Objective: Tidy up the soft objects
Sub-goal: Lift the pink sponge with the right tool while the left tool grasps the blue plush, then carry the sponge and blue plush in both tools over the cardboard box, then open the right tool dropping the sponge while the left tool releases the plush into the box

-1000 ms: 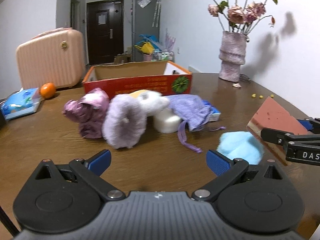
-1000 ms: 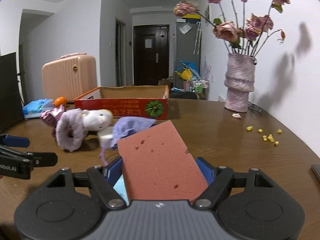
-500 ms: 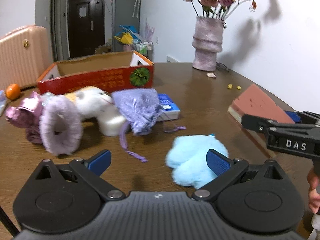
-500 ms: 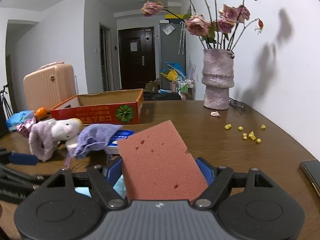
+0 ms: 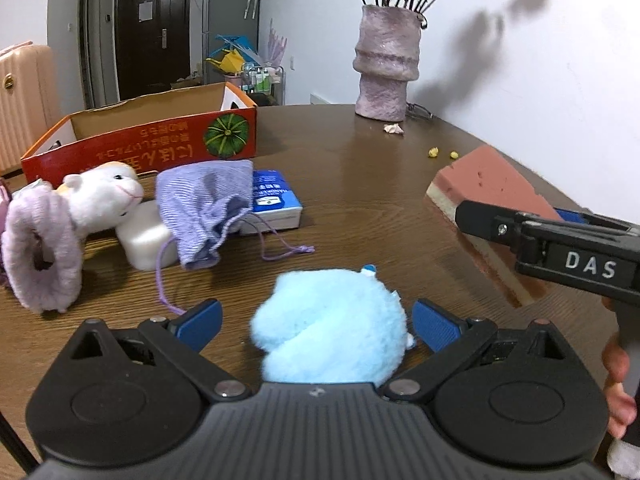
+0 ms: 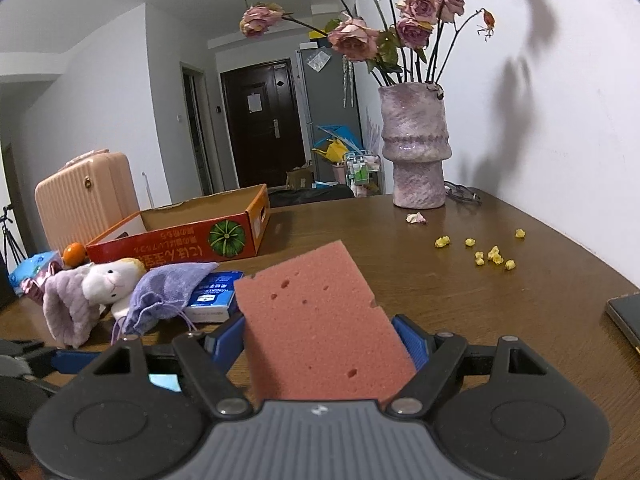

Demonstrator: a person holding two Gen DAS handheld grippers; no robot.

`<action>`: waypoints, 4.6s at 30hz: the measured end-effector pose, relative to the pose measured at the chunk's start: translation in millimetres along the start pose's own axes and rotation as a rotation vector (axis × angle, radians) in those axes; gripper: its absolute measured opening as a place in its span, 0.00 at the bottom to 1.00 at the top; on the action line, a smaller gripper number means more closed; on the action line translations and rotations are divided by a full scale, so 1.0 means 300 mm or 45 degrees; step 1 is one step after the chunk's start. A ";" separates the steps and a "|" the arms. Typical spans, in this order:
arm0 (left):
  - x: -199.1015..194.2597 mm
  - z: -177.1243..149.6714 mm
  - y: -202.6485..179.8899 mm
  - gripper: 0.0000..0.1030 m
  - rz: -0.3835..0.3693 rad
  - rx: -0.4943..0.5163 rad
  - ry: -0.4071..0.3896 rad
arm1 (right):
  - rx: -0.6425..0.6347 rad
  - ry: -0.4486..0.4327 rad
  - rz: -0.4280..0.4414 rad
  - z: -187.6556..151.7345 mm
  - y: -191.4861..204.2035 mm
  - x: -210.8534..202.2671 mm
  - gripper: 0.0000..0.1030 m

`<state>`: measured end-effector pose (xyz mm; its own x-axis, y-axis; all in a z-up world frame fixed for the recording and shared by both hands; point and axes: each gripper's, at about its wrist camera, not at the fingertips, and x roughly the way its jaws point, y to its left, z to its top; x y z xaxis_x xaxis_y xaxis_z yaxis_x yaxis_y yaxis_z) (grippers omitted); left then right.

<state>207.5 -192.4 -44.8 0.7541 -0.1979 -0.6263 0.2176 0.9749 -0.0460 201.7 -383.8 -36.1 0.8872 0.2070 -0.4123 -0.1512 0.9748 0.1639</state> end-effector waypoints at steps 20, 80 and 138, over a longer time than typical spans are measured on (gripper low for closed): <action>0.063 0.011 0.048 0.75 -0.078 -0.021 0.044 | -0.011 0.009 -0.014 -0.023 0.007 0.006 0.76; -0.297 0.243 0.560 0.75 0.122 -0.231 -0.520 | -0.157 -0.170 0.096 0.243 0.481 0.138 0.76; 0.336 0.645 0.948 0.78 0.496 -0.347 -0.283 | -0.085 0.082 0.133 0.545 0.584 1.032 0.79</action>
<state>465.4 45.4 29.6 0.8667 0.1966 -0.4584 -0.2518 0.9658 -0.0618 521.3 -162.4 11.5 0.8358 0.3104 -0.4529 -0.2718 0.9506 0.1500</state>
